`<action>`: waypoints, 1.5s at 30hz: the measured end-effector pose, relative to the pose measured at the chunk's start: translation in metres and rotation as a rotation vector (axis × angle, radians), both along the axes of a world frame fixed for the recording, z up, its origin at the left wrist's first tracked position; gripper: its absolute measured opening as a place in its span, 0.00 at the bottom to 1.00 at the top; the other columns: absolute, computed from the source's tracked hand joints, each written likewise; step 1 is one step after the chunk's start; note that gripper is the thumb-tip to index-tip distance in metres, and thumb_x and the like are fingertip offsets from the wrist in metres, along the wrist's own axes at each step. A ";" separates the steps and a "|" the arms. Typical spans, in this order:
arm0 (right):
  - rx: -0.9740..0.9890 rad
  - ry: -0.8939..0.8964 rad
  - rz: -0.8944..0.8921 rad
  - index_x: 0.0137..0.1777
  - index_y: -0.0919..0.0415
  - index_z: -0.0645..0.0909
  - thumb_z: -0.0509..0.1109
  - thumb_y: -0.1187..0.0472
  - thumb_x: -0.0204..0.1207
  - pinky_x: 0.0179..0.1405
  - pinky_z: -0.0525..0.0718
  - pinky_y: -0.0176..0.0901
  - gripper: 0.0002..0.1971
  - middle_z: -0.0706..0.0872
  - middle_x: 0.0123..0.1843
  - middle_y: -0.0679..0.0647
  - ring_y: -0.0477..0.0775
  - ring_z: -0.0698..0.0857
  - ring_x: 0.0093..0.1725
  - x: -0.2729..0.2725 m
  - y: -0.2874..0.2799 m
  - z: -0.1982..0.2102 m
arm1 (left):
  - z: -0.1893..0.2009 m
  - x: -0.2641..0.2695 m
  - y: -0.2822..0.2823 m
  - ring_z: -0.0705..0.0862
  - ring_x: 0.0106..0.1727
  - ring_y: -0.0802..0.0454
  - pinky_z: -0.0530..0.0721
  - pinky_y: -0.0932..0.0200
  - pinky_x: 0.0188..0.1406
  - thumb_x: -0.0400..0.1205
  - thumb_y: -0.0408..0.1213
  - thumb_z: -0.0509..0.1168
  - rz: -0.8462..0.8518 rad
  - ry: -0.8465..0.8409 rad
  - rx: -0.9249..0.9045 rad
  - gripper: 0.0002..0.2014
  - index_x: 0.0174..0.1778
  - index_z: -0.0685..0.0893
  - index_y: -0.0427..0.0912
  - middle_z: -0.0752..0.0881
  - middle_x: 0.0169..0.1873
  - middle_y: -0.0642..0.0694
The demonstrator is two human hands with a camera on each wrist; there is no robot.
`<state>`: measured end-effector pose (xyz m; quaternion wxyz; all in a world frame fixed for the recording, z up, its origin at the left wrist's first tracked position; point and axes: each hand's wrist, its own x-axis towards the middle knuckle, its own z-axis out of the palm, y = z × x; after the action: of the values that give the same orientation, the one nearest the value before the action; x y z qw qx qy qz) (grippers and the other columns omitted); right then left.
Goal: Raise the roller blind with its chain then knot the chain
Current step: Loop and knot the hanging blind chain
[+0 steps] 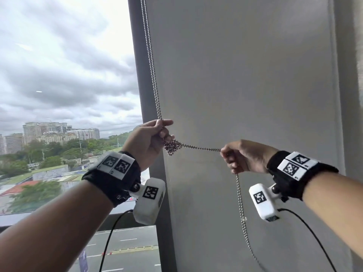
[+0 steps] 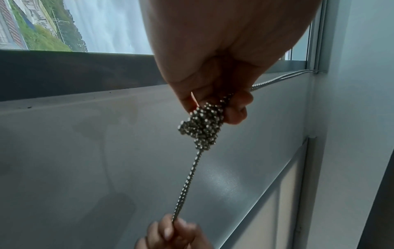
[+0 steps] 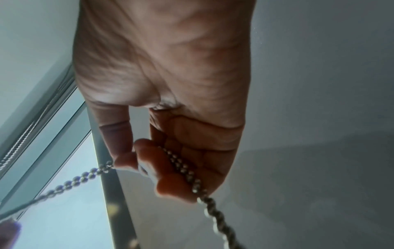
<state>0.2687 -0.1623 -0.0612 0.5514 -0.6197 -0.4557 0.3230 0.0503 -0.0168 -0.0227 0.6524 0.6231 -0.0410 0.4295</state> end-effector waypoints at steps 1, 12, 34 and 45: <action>-0.004 -0.014 -0.015 0.32 0.55 0.75 0.62 0.59 0.80 0.28 0.69 0.42 0.13 0.66 0.28 0.50 0.49 0.65 0.25 0.002 0.001 0.004 | 0.000 0.000 -0.001 0.72 0.22 0.53 0.85 0.57 0.39 0.86 0.30 0.53 -0.014 0.003 -0.004 0.12 0.47 0.82 0.31 0.71 0.20 0.49; 0.004 -0.138 -0.191 0.44 0.60 0.80 0.59 0.68 0.75 0.25 0.68 0.38 0.08 0.74 0.28 0.50 0.47 0.65 0.24 0.005 -0.009 0.069 | 0.010 -0.009 -0.003 0.59 0.20 0.58 0.67 0.64 0.21 0.84 0.33 0.56 -0.082 0.169 0.082 0.11 0.47 0.83 0.33 0.68 0.20 0.51; 0.335 -0.443 -0.031 0.48 0.69 0.86 0.64 0.71 0.79 0.24 0.70 0.39 0.08 0.87 0.42 0.62 0.44 0.70 0.22 -0.112 0.020 0.124 | 0.021 0.005 -0.025 0.77 0.26 0.50 0.81 0.58 0.25 0.83 0.36 0.61 0.013 0.284 0.079 0.16 0.63 0.79 0.29 0.85 0.34 0.38; 0.375 -0.503 -0.184 0.48 0.68 0.86 0.63 0.71 0.81 0.23 0.72 0.38 0.09 0.85 0.38 0.57 0.45 0.71 0.25 -0.097 0.017 0.104 | 0.013 0.008 -0.022 0.84 0.41 0.37 0.87 0.49 0.37 0.81 0.27 0.62 0.092 0.257 0.050 0.21 0.71 0.73 0.42 0.86 0.51 0.29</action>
<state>0.1715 -0.1455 0.0424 0.5530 -0.6061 -0.5714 0.0190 0.0584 -0.0389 -0.0097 0.6161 0.6903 0.0608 0.3745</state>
